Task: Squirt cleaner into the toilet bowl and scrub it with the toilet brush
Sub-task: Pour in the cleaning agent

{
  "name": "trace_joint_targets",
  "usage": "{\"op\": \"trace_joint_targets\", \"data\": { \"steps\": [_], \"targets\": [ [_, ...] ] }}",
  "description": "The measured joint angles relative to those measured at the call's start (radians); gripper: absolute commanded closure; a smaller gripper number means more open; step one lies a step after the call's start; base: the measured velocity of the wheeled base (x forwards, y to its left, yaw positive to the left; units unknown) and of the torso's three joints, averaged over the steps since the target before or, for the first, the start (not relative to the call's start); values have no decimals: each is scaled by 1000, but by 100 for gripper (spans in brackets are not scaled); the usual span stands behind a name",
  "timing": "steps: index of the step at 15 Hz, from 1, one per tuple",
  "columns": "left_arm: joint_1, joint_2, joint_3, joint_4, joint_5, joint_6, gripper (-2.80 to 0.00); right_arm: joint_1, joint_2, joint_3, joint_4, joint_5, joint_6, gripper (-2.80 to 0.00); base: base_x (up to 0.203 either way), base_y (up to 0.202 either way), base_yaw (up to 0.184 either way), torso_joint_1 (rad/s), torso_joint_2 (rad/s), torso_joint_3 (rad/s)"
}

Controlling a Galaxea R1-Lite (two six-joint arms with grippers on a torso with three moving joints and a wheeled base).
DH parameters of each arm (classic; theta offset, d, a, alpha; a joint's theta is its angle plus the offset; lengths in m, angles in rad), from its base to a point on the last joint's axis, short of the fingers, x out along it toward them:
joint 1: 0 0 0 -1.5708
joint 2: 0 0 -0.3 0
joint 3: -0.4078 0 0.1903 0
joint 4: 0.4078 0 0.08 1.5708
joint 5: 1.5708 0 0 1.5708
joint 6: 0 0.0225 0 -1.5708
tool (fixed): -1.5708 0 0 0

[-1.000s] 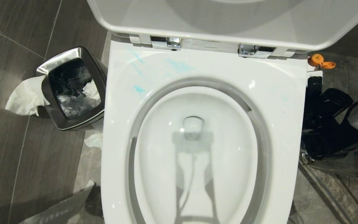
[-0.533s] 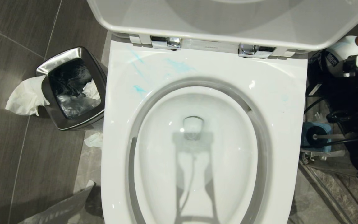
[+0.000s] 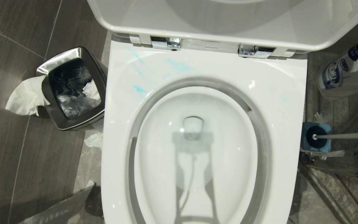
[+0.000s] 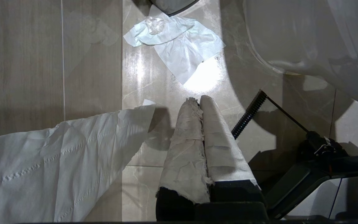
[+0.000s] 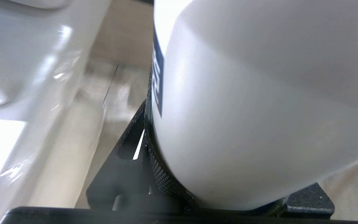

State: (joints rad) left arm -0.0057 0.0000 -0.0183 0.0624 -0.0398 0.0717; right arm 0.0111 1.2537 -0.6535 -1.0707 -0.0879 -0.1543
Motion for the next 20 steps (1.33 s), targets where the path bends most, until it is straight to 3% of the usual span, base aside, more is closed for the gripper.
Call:
{"op": "trace_joint_targets", "data": {
  "steps": [3,5,12,20],
  "targets": [
    [0,0,0,0,0,0,0,2,-195,-51,382,15,-4,0,0,0,0,0,0,0],
    [0,0,0,0,0,0,0,2,-272,-67,534,21,-11,0,0,0,0,0,0,0],
    [0,0,0,0,0,0,0,44,-460,-66,796,81,-135,0,0,0,0,0,0,0],
    [0,0,0,0,0,0,0,51,-524,-76,810,83,-137,0,0,0,0,0,0,0]
  ]
}}
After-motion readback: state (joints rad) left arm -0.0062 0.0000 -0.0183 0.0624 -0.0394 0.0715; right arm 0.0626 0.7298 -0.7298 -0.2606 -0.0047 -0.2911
